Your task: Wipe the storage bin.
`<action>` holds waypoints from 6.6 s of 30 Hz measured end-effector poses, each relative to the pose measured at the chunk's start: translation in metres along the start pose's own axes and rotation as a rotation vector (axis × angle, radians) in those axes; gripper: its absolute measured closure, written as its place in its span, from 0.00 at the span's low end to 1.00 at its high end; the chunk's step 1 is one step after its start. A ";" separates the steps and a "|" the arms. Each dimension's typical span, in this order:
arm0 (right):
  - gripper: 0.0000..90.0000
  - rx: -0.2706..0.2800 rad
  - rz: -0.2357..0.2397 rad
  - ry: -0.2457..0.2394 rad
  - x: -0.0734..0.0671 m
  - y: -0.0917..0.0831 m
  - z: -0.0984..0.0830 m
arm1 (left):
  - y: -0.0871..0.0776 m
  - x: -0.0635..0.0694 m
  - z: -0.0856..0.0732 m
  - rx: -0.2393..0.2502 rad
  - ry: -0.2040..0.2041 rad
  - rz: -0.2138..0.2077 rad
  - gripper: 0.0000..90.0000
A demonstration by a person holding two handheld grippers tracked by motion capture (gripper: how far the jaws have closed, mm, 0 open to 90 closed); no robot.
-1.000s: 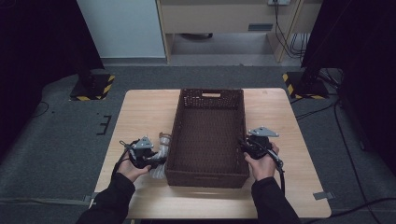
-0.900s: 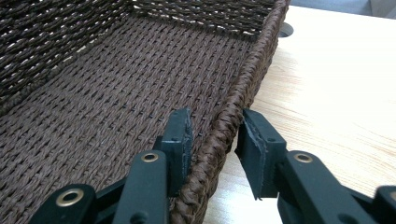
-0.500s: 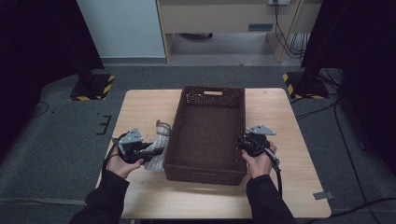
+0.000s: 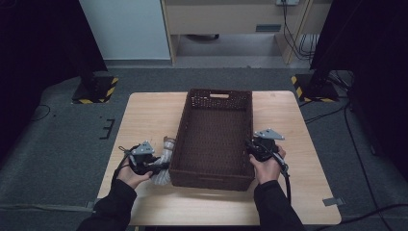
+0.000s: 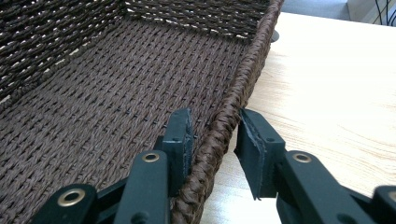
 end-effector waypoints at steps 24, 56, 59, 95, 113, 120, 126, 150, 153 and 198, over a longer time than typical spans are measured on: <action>0.72 0.007 0.000 0.015 0.002 0.004 0.002 | 0.008 0.010 -0.028 -0.096 0.026 -0.008 0.72; 0.70 0.009 0.008 0.009 0.003 0.004 0.001 | -0.035 0.028 -0.007 0.020 0.016 -0.039 0.72; 0.70 0.008 0.006 0.007 0.003 0.004 0.001 | -0.049 0.035 0.003 0.054 0.023 -0.039 0.72; 0.70 0.013 0.018 0.009 0.003 0.004 0.001 | -0.033 0.045 -0.029 -0.041 -0.092 0.009 0.72; 0.59 -0.009 0.034 0.008 0.008 0.001 0.005 | -0.056 0.027 -0.010 0.002 -0.160 0.104 0.72; 0.49 0.068 0.084 0.023 0.018 -0.024 0.014 | -0.059 0.011 -0.014 -0.001 -0.219 0.216 0.71; 0.47 0.111 0.159 0.006 0.025 -0.052 0.002 | -0.056 -0.003 -0.019 0.003 -0.294 0.283 0.70; 0.47 0.101 0.234 -0.023 0.011 -0.053 -0.003 | -0.038 -0.035 -0.052 -0.123 -0.272 0.372 0.65; 0.47 0.090 0.242 -0.028 0.008 -0.051 -0.005 | -0.037 -0.035 -0.054 -0.118 -0.279 0.364 0.61; 0.72 -0.020 0.241 -0.125 0.010 -0.024 -0.015 | -0.013 0.039 0.056 0.090 -0.082 0.189 0.46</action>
Point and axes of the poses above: each handheld gripper's, and its own axes: y roughly forward along the jaws, z roughly out of its top, x roughly to its right, the point moved 2 cm from there along y, roughly forward along the jaws, and after that the axes turned 1 degree about -y, right-handed, at the moved point
